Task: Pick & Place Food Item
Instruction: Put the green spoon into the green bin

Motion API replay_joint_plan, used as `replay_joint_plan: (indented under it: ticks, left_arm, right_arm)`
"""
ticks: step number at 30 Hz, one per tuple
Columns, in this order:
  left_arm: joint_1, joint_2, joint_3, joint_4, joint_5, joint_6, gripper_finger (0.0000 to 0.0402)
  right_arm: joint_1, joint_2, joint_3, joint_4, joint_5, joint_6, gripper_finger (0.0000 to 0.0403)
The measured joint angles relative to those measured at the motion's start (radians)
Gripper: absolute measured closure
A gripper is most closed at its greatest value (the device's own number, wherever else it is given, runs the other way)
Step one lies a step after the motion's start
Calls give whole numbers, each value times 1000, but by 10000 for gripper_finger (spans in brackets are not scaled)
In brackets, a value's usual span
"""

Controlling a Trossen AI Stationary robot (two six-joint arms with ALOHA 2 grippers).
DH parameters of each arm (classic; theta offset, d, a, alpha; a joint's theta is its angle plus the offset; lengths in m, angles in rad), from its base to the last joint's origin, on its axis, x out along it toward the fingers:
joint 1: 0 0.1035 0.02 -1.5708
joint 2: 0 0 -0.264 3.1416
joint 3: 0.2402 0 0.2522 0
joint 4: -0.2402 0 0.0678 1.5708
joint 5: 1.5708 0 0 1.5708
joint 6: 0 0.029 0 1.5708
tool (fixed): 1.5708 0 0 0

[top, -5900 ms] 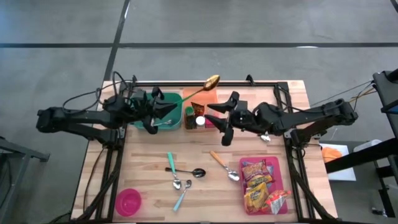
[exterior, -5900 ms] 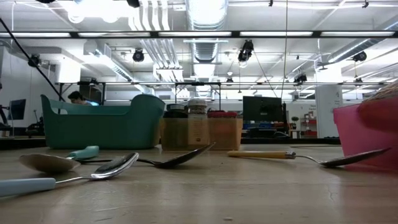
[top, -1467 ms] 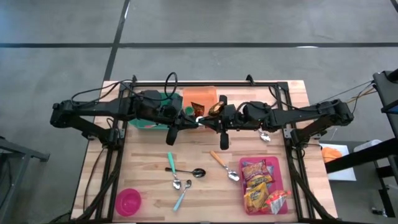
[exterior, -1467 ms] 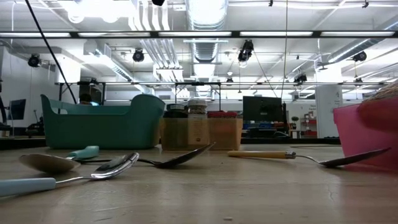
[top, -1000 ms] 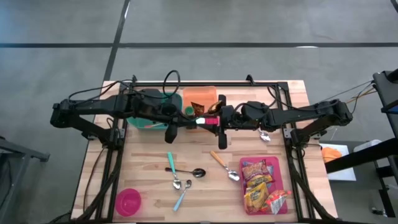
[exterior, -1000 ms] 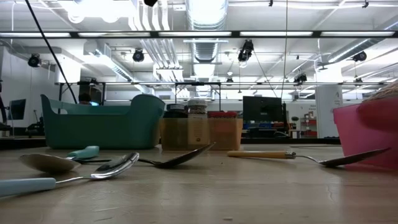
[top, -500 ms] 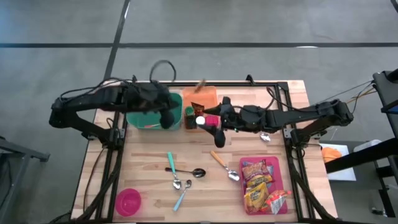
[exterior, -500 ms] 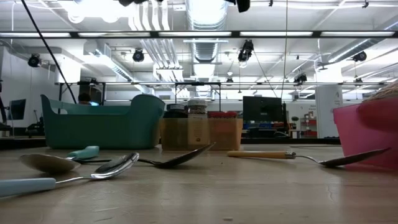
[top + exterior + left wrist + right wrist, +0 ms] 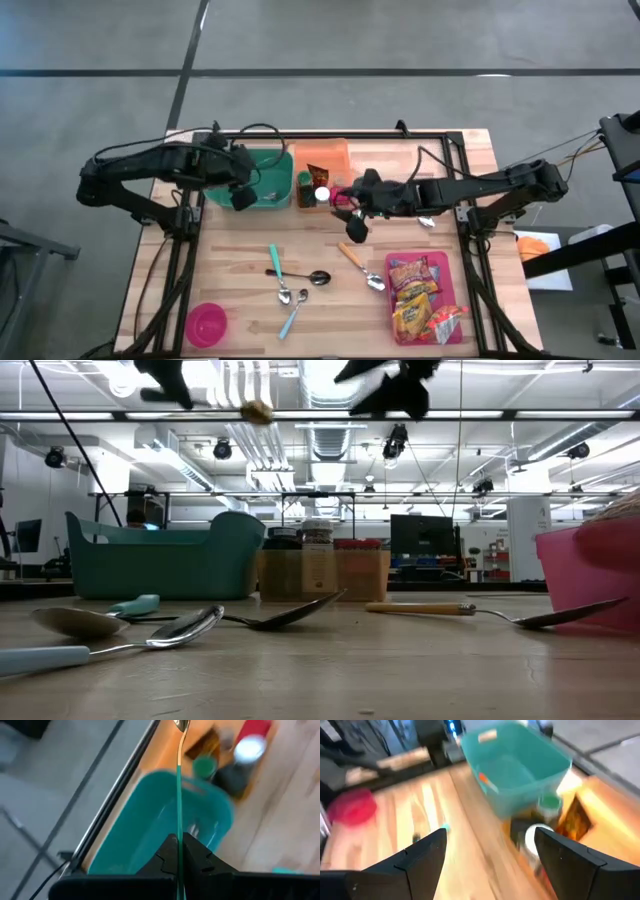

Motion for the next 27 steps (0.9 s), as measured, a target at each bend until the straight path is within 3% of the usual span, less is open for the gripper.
replay_joint_plan:
  ticks: [8, 15, 23, 27]
  left_arm:
    - [9, -31, -223, 4, 17, 26, 401]
    - [43, -62, -422, 157, 91, -4, 401]
    - [64, -70, -552, 203, 119, -124, 401]
    - [70, -70, -597, 242, 115, -96, 401]
  right_arm:
    - [70, 2, -118, -17, -4, 66, 103]
    - [103, 2, -184, 25, -2, 120, 103]
    - [121, 2, -208, 68, -1, 116, 103]
    - [125, 2, -208, 68, 0, 93, 103]
